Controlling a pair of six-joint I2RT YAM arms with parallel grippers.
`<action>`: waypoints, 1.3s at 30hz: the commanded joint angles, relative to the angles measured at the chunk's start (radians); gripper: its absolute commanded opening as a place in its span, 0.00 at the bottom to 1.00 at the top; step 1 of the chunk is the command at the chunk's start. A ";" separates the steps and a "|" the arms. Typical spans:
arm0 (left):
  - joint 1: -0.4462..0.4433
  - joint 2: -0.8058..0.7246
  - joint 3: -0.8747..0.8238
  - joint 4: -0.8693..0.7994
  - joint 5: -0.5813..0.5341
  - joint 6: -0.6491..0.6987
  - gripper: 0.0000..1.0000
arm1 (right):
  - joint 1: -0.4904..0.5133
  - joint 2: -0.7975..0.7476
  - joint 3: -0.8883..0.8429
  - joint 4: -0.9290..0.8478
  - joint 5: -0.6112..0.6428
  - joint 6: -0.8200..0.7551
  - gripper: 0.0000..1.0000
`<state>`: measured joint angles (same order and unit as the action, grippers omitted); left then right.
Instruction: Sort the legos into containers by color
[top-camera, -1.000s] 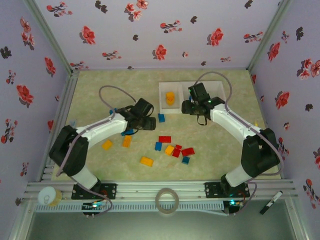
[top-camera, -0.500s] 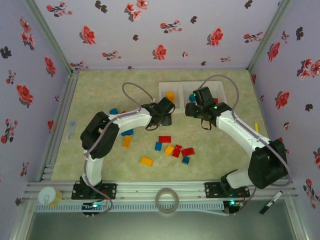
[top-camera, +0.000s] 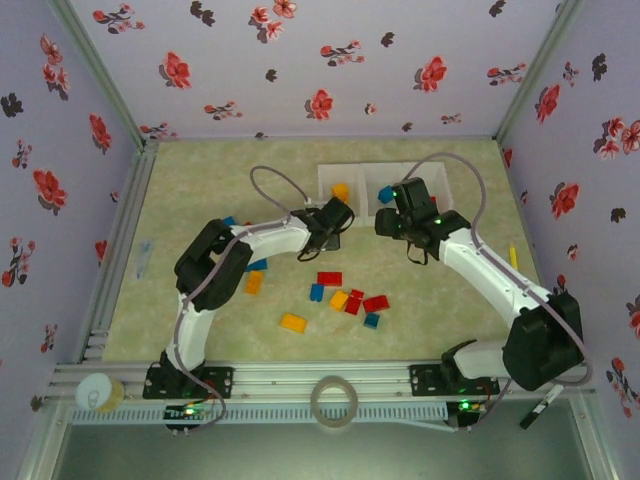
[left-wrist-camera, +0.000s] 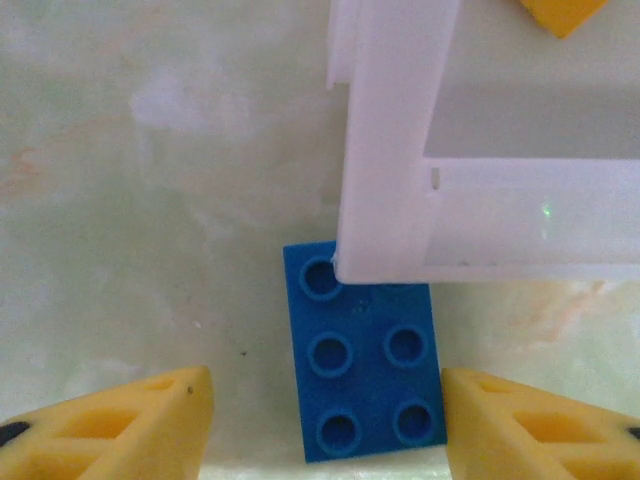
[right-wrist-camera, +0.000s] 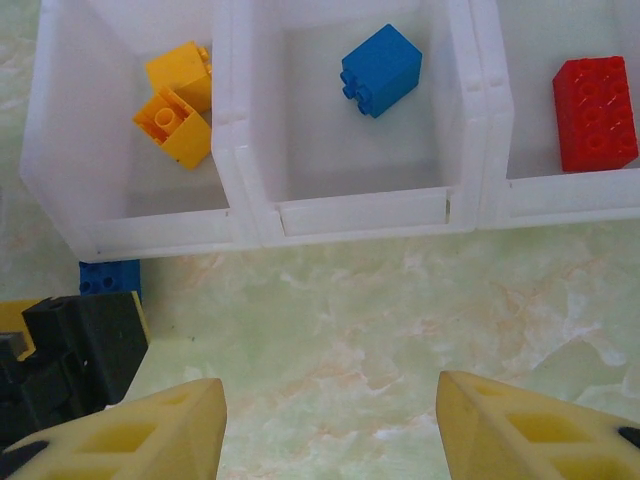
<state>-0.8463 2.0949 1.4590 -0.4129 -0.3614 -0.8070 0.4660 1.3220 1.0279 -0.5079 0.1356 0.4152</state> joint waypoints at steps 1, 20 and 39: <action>0.000 0.036 0.036 0.005 -0.051 0.002 0.59 | 0.005 -0.034 -0.015 -0.037 0.036 0.005 0.58; -0.041 -0.040 -0.022 -0.128 -0.130 -0.034 0.36 | 0.005 -0.113 -0.026 -0.072 0.070 0.010 0.58; -0.071 -0.103 0.241 -0.141 0.045 0.330 0.34 | 0.000 -0.193 -0.046 -0.091 0.132 0.037 0.59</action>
<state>-0.9127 1.9774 1.6218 -0.5816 -0.3717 -0.5980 0.4656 1.1606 0.9970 -0.5755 0.2256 0.4271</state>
